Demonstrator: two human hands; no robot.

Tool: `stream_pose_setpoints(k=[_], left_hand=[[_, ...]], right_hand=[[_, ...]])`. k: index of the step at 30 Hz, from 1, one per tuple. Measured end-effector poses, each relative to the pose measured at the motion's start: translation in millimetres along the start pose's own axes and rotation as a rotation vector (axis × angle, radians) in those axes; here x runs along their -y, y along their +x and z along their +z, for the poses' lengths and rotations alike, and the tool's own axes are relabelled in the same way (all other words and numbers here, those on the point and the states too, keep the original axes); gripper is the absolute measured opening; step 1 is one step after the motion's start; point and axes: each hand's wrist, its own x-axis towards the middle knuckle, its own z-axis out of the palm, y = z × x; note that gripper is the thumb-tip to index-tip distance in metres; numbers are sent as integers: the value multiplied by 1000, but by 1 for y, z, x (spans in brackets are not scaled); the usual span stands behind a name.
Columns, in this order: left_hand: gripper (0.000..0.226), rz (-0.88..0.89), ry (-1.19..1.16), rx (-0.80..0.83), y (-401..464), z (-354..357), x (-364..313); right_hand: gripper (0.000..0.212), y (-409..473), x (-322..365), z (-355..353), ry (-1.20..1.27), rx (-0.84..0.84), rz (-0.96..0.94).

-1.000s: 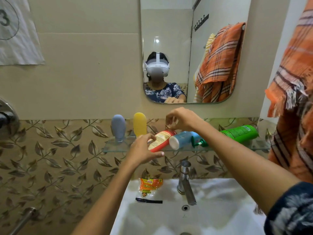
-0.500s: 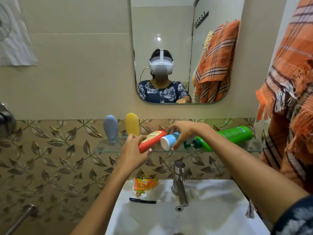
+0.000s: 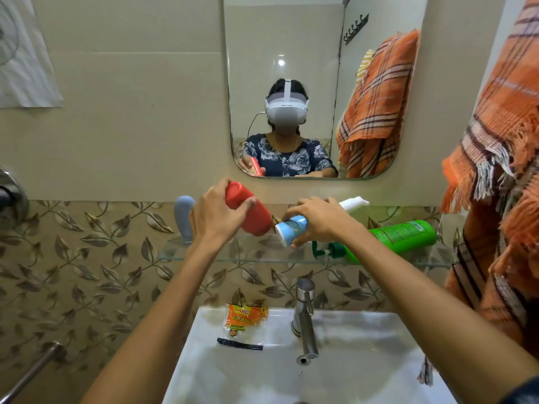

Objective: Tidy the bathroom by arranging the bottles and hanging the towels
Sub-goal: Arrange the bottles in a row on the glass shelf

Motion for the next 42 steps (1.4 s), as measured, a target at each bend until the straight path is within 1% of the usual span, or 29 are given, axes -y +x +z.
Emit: stream_pose_setpoints(k=[3,6,10,12,14,16,21,26,28,31,39,42], left_hand=[[41,86,-15,68,24,-3,-9],[41,114,-85,207,43,0,-16],[37,118,-350,412,60,10,-20],[31,103,-476,464,64,14,-19],[27,86,-571,474,65,19,-18],[28,58,-656,465,64,24,-15],[44,-72,-868,477,54,41,-4],[36,-71,-982,406,44,50,-6],[33,-68,-1004,374,42,53,-7],[31,-56,-1008,355,40,57,-8],[33,-74,-997,330,36,63,-8],[32,-89,-1008,321,35,64,-9]], right_hand=[[60,-1,0,-3,-118,-15,4],[62,0,3,-7,-229,-31,-11],[55,0,14,-13,-388,-36,-59],[48,3,19,-15,-448,-16,-51],[37,6,24,-15,-484,6,-28],[34,9,27,-13,-522,41,-10],[33,18,27,-4,-603,91,3],[36,32,31,3,-730,142,-30],[38,38,35,7,-780,167,-53],[38,45,36,9,-792,182,-60],[39,38,33,11,-833,153,-69],[37,35,34,10,-774,162,-63]])
